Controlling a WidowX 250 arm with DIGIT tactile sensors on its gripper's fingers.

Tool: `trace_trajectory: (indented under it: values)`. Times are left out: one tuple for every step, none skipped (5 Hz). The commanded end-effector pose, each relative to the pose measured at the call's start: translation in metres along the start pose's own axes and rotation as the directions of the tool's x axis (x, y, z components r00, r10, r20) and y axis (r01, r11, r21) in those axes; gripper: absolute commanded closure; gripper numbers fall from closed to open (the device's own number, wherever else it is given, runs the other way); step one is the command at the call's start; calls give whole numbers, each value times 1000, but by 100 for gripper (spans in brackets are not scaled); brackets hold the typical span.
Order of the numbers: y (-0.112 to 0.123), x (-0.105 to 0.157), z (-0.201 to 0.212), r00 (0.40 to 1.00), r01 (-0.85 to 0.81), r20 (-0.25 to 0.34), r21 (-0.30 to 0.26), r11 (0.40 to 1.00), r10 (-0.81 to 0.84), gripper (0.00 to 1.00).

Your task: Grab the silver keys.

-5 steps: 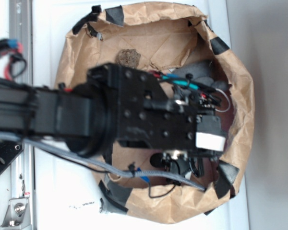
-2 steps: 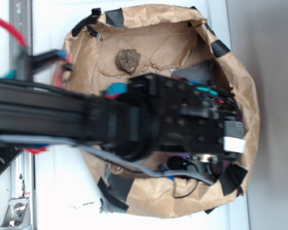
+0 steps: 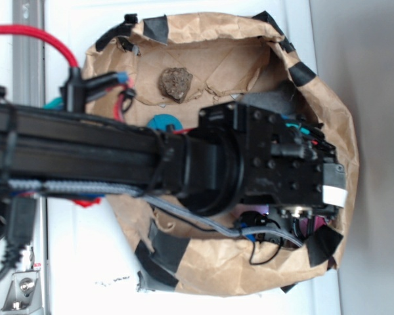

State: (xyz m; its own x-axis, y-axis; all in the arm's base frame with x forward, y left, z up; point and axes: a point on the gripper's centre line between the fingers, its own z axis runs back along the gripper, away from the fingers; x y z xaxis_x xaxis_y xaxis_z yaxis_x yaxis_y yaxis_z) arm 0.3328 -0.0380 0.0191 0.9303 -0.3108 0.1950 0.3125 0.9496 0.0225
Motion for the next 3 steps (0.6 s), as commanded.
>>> trace_trajectory:
  values:
    - [0, -7, 4, 1000, -7, -15, 7, 1000, 7, 0]
    - [0, -7, 5, 1000, -27, 6, 14, 1000, 27, 100]
    - [0, -7, 6, 1000, -22, 11, 12, 1000, 22, 100]
